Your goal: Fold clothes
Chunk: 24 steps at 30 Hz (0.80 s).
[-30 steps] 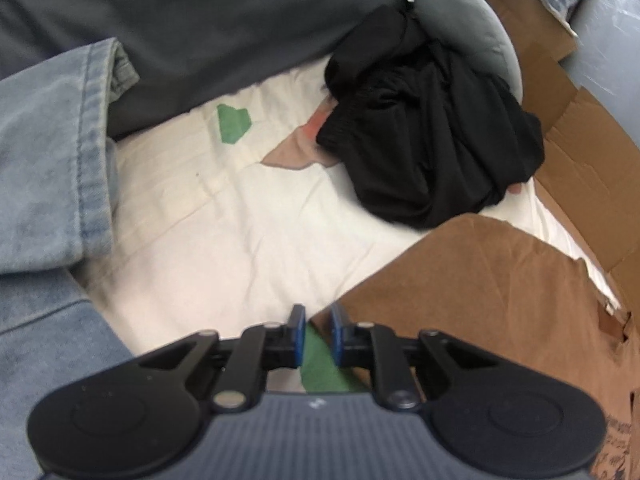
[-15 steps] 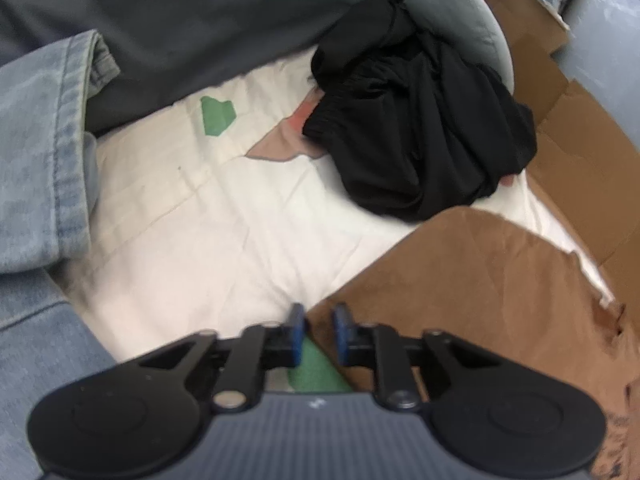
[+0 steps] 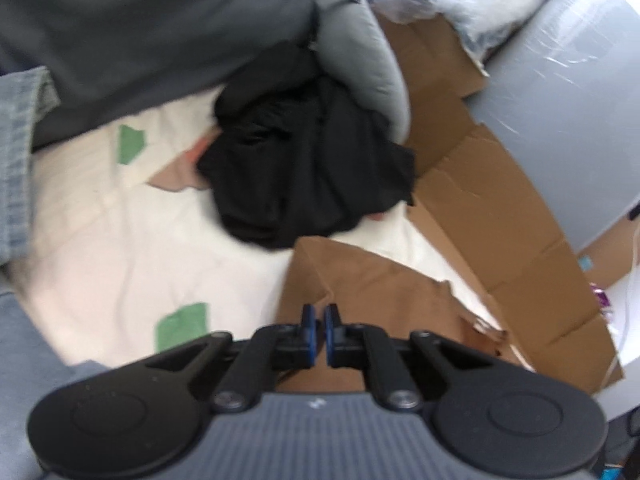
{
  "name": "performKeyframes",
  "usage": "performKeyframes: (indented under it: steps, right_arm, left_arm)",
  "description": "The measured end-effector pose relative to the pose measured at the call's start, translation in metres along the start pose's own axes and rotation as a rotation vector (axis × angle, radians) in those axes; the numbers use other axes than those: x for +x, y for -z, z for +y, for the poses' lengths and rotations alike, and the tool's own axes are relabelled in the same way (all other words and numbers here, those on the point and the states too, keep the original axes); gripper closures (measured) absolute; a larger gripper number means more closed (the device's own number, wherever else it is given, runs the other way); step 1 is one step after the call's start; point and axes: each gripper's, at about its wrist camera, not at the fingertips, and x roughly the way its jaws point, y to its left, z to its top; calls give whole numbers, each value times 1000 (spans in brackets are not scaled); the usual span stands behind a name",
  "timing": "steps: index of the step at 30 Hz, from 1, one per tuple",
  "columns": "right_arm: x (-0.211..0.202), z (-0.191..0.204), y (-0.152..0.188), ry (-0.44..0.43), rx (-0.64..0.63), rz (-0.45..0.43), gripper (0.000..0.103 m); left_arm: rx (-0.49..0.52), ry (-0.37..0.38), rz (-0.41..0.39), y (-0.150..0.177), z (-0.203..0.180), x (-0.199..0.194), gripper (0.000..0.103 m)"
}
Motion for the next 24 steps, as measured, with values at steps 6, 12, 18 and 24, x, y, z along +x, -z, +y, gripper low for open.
performKeyframes:
  steps: [6,12,18,24]
  right_arm:
    - [21,11,-21,-52,-72,-11,57]
    - [34,14,-30,-58,-63,-34,57]
    - [41,18,-42,-8,-56,-72,57]
    - [45,11,-45,59,-73,-76,101]
  left_arm:
    - [-20,51,20,-4,-8,0,98]
    - [-90,157,66,-14,-10,2,98]
    - [-96,216,112,-19,-20,10,98]
    - [-90,253,153,-22,-26,19,92]
